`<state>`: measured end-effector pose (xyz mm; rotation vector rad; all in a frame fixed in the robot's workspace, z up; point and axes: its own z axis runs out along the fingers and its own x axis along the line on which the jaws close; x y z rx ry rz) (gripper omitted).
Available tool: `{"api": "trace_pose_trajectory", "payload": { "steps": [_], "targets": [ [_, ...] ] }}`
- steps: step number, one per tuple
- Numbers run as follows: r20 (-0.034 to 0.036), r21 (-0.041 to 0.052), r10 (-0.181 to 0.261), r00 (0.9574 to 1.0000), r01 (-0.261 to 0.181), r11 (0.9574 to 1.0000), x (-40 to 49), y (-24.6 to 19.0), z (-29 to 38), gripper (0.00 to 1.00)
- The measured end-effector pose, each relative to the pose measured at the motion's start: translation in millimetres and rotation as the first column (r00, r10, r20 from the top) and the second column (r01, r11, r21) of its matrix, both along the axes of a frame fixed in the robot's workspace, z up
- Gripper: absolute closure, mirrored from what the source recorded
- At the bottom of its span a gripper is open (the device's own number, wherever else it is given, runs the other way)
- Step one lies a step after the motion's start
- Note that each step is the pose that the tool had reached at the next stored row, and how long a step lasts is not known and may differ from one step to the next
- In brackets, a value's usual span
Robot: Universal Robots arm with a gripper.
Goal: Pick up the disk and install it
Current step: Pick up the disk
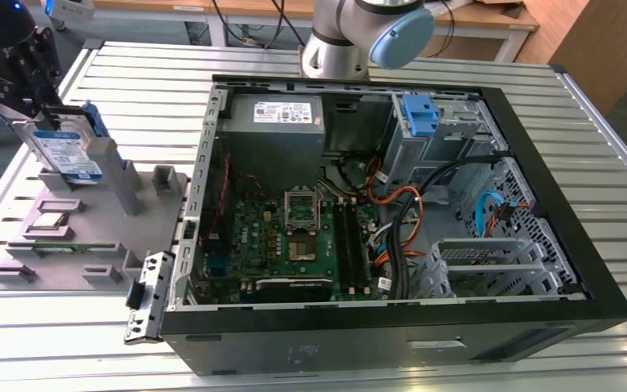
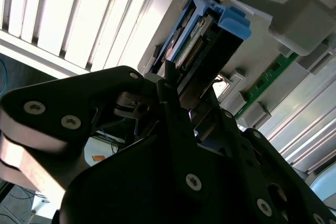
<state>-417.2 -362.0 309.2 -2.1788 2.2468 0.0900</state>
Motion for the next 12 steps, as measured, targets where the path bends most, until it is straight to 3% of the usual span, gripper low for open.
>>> {"api": "trace_pose_trajectory", "payload": {
  "steps": [4, 12],
  "targets": [
    [-0.0003, -0.0014, 0.0, 1.0, 0.0, 1.0, 0.0, 0.0, 1.3, 0.65],
    [-0.0002, -0.01, 0.0, 1.0, 0.0, 0.9999, 0.1, 0.0, 10.5, 0.65]
  ]
}}
